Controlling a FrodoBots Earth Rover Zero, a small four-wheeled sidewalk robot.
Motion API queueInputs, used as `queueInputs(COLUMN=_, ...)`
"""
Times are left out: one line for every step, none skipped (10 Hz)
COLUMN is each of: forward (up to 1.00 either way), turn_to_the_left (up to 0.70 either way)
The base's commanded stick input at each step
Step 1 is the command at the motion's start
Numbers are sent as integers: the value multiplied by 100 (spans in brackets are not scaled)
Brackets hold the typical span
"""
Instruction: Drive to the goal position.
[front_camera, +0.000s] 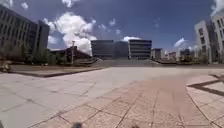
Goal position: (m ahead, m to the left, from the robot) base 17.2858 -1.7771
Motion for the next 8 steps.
queueInputs(forward=70, turn_to_the_left=0)
queueInputs(forward=70, turn_to_the_left=0)
queueInputs(forward=70, turn_to_the_left=0)
queueInputs(forward=70, turn_to_the_left=0)
queueInputs(forward=70, turn_to_the_left=0)
queueInputs(forward=70, turn_to_the_left=0)
queueInputs(forward=70, turn_to_the_left=0)
queueInputs(forward=70, turn_to_the_left=0)
